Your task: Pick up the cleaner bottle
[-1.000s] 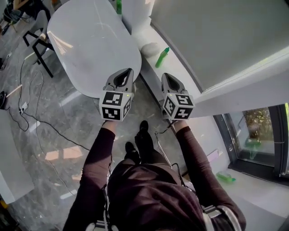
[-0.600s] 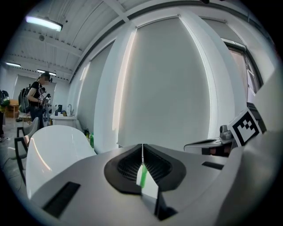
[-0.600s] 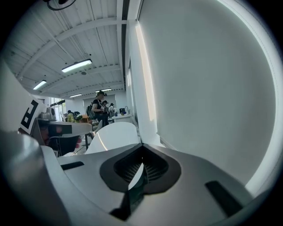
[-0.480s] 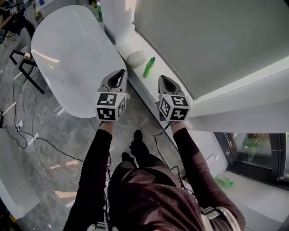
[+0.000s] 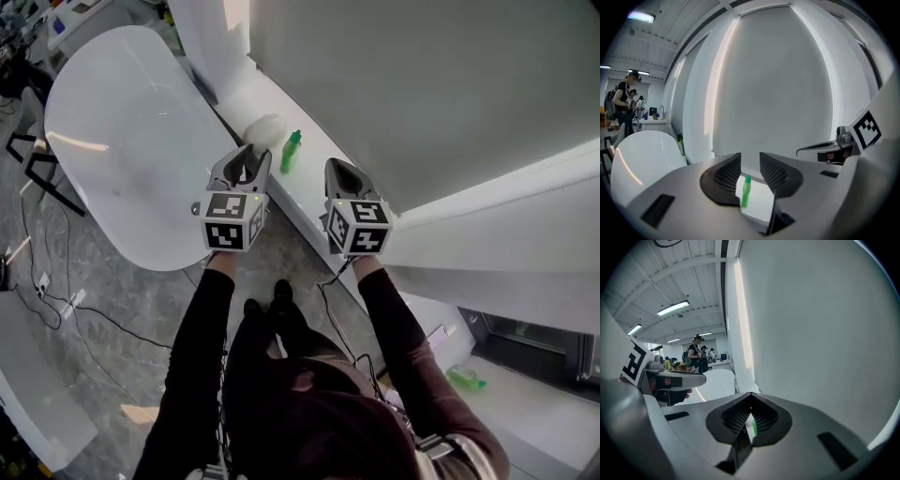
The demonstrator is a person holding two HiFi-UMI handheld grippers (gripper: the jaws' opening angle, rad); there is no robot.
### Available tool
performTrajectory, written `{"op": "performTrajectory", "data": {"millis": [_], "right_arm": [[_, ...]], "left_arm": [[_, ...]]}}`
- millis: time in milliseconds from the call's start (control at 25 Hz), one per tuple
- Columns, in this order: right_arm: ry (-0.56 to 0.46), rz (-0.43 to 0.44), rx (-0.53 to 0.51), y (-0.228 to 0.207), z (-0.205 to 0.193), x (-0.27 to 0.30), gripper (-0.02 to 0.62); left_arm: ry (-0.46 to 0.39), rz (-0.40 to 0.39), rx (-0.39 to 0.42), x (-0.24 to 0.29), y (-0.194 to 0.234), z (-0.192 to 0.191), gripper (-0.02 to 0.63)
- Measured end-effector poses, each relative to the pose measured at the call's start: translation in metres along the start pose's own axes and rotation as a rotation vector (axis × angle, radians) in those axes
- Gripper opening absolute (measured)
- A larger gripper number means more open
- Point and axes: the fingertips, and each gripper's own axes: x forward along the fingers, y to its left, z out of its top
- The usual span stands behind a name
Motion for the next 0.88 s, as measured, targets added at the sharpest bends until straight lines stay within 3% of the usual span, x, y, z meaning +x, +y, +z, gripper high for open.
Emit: {"op": "performTrajectory", "data": {"millis": [320,680,880], "right_arm": [[0.023,-0.048,0.002,-0.033,-0.007,0.028,0.002],[0.075,-0.112,-0.008,-0.057,-0.046,0.070,0.002],[0.103,-0.106,-0.018,-0.058,-0.071,0.092,0.002]], "left_arm": [[0.096,-0.047,0.023,0.054,0.000,-0.041,0.183],[0.216,-0.107,0.042,0.109,0.010,-0.120,0.219],[0.272,-0.133,0.070,0.134,0.011,-0.158,0.255]]}}
